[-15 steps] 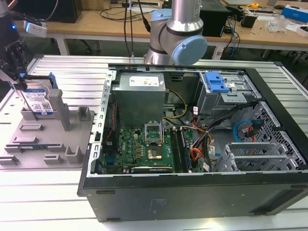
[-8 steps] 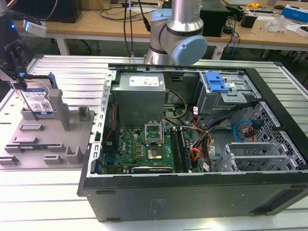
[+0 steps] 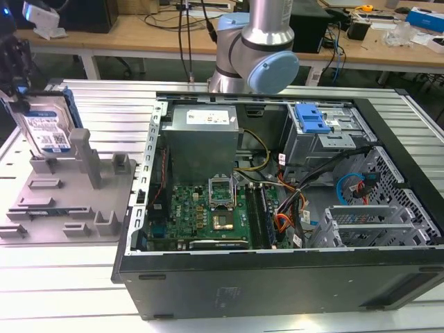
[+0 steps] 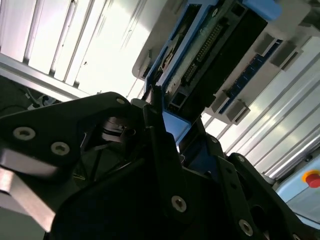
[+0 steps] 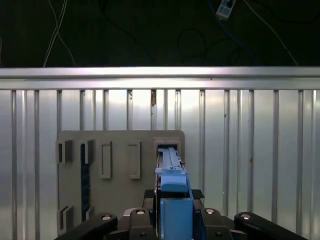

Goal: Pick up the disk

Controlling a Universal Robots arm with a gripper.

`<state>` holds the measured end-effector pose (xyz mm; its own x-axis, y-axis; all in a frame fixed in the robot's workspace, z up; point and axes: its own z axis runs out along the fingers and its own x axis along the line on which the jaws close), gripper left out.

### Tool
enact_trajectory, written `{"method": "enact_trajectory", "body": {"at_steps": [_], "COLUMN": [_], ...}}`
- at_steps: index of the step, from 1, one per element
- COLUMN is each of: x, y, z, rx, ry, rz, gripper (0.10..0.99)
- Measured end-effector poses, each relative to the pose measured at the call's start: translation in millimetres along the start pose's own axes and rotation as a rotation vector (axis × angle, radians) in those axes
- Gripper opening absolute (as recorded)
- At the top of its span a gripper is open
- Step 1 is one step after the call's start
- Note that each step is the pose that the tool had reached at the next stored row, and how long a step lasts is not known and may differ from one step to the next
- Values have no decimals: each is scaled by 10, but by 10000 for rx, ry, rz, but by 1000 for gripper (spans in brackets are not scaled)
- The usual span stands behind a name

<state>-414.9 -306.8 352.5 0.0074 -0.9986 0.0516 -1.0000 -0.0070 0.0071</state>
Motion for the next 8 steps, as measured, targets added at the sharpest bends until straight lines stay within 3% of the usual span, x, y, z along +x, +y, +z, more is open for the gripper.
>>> {"method": "enact_trajectory", "body": {"at_steps": [3,4,8], "x": [12,17,28], "y": [1,2,4], "z": [-207,-311,-512], "rx": [-1,-1,-1], "ry": [0,-1,-1], "rz": [0,0,0], "gripper": [365,365,365]}}
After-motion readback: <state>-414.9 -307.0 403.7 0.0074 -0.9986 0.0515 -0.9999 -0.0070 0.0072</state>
